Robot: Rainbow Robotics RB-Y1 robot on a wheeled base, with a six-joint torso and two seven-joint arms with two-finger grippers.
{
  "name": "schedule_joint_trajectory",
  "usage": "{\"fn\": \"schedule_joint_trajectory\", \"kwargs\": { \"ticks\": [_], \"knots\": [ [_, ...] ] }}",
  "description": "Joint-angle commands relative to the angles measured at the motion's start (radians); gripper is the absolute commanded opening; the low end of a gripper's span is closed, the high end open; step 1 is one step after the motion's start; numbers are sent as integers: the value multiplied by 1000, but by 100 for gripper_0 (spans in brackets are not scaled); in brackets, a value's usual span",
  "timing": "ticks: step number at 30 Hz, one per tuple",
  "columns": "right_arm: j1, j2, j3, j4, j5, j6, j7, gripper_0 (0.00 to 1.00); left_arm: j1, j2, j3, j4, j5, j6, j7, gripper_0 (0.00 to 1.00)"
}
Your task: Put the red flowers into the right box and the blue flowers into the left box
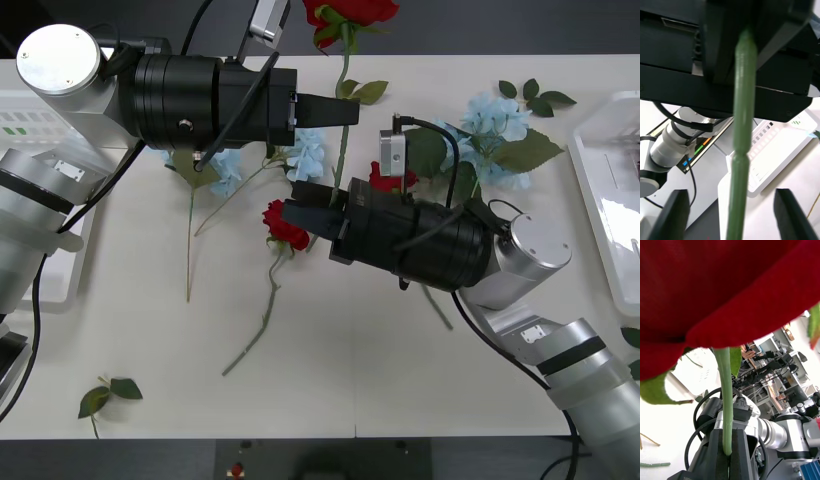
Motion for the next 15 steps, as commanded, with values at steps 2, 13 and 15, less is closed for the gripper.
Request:
{"fn": "schedule_joint_trajectory", "kwargs": {
  "ticks": [2, 13, 15],
  "knots": [
    [-6, 42, -3, -34, -5, -21, 33, 12, -33, 7, 10, -20, 4, -7, 16, 0],
    [-6, 45, -3, -34, -5, -27, 26, 0, -33, 7, 10, -20, 4, -7, 16, 0],
    [-6, 45, -3, -34, -5, -28, 26, 0, -33, 7, 10, -20, 4, -7, 16, 23]
  ]
}}
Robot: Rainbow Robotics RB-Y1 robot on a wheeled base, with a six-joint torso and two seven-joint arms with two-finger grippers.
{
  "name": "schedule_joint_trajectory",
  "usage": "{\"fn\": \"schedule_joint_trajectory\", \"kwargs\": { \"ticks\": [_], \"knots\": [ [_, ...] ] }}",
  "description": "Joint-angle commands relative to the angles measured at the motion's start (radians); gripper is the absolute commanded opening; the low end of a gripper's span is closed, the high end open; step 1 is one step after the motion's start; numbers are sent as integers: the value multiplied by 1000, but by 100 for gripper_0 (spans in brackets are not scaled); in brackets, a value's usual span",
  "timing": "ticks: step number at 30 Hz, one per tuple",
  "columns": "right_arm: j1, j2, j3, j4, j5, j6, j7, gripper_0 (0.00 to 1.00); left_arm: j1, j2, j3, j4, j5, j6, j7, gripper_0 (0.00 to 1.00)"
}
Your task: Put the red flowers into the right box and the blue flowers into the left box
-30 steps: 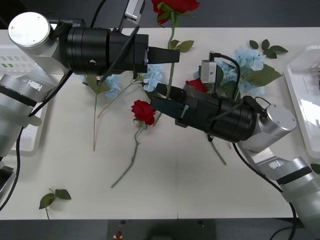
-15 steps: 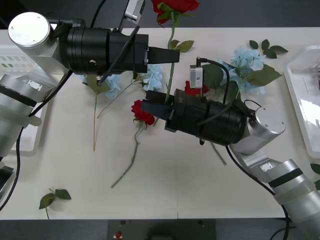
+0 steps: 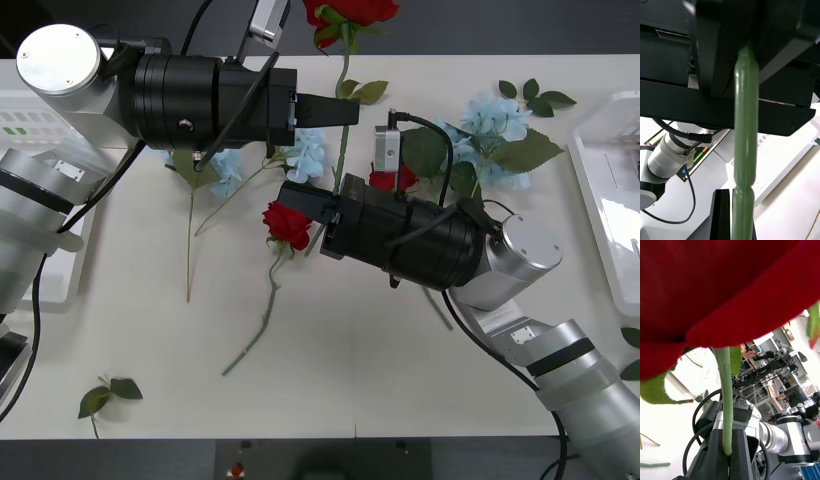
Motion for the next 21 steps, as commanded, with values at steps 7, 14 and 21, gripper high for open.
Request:
{"fn": "schedule_joint_trajectory", "kwargs": {
  "ticks": [7, 14, 21],
  "knots": [
    [-6, 9, -4, -34, -7, -11, 24, 0, -33, 7, 10, -20, 4, -7, 16, 100],
    [-6, -1, -4, -34, -14, -11, 24, 0, -33, 7, 10, -20, 4, -7, 16, 100],
    [-6, -27, -6, -34, -23, -12, 26, 0, -33, 7, 10, -20, 4, -7, 16, 100]
  ]
}}
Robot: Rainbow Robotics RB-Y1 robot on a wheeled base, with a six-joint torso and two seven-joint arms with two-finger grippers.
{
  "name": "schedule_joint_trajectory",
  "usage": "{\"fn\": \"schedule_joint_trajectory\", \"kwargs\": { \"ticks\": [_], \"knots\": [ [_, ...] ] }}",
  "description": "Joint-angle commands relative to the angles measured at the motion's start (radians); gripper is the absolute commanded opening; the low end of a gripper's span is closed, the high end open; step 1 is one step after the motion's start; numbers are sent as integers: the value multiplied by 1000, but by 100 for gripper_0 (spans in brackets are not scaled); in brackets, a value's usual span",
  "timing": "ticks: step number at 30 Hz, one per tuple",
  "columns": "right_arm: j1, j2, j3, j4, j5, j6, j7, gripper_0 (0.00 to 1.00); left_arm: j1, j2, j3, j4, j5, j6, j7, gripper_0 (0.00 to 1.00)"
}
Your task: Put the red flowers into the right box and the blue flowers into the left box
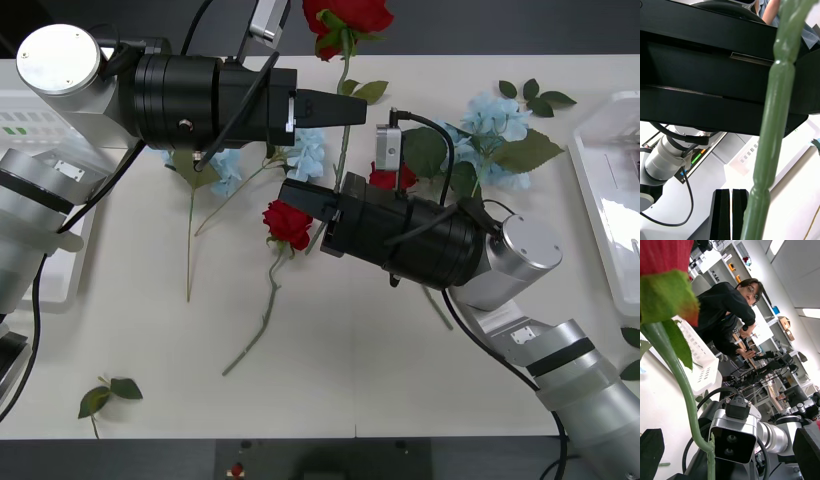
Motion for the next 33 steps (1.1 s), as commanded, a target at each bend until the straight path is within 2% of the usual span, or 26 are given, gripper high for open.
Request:
{"fn": "schedule_joint_trajectory", "kwargs": {
  "ticks": [1, 6, 10, 15, 21, 33],
  "knots": [
    [-6, -31, -7, -34, -20, 2, 24, 0, -33, 7, 10, -20, 4, -7, 16, 100],
    [-14, -111, -9, -34, -17, -21, 14, 0, -33, 7, 10, -20, 4, -7, 16, 100],
    [-34, -255, -17, -35, 9, -31, -6, 0, -23, 3, 12, -21, 7, -25, 14, 100],
    [-38, -421, -66, -9, -26, 38, -80, 0, -25, 27, 13, -27, 7, -45, 14, 100],
    [-80, -582, -132, 141, -14, 141, -187, 0, -22, 82, 13, -27, 1, -48, 10, 100],
    [-139, -737, -290, 454, 385, 267, -239, 0, -19, 237, 13, -27, -181, 25, 16, 100]
  ]
}}
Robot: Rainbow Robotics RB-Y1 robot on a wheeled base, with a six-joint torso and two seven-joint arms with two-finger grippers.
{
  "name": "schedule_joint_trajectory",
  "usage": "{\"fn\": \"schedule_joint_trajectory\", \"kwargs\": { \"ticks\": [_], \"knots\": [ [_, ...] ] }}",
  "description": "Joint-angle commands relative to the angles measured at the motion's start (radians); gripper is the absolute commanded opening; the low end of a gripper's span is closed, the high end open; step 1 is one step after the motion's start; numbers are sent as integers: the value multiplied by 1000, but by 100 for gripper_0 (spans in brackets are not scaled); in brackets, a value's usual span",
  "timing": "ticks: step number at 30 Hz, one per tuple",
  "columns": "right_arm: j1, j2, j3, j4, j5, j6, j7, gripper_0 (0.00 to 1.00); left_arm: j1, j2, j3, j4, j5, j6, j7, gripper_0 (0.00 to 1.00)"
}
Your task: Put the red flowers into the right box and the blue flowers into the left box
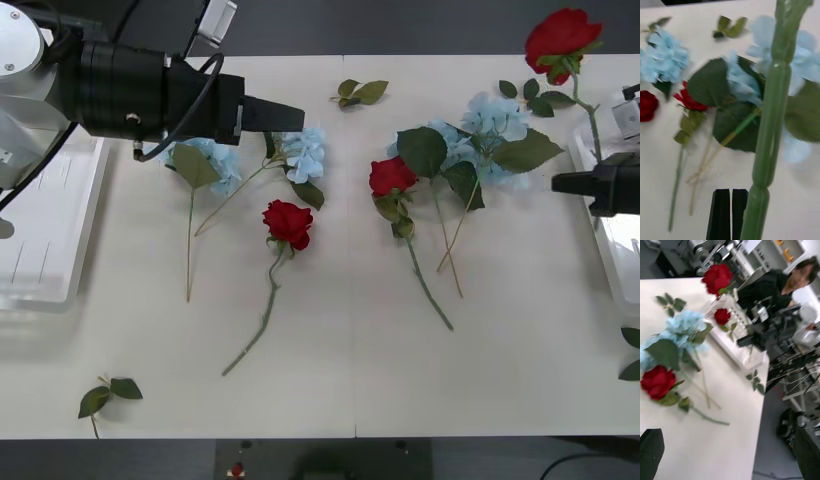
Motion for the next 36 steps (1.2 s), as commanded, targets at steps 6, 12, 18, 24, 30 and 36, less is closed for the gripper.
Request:
{"fn": "schedule_joint_trajectory", "kwargs": {
  "ticks": [6, 12, 18, 24, 30, 36],
  "knots": [
    [-30, -102, -122, 131, 270, 38, 0, 0, 4, 110, 12, -25, -165, 60, 33, 100],
    [-30, -120, -158, 168, 506, -34, 3, 0, 19, 147, 12, -23, -318, 82, 62, 100],
    [-30, -125, -156, 196, 713, -129, -11, 0, 29, 170, 13, -25, -453, 143, 195, 100],
    [-30, -122, -98, 253, 768, -195, -31, 0, 36, 193, 13, -20, -607, 197, 330, 100],
    [-30, -119, -75, 337, 771, -241, -44, 0, 52, 185, 9, -20, -720, 215, 461, 100],
    [-30, -102, -12, 349, 776, -333, -78, 0, 52, 165, -53, -20, -844, 181, 570, 100]
  ]
}}
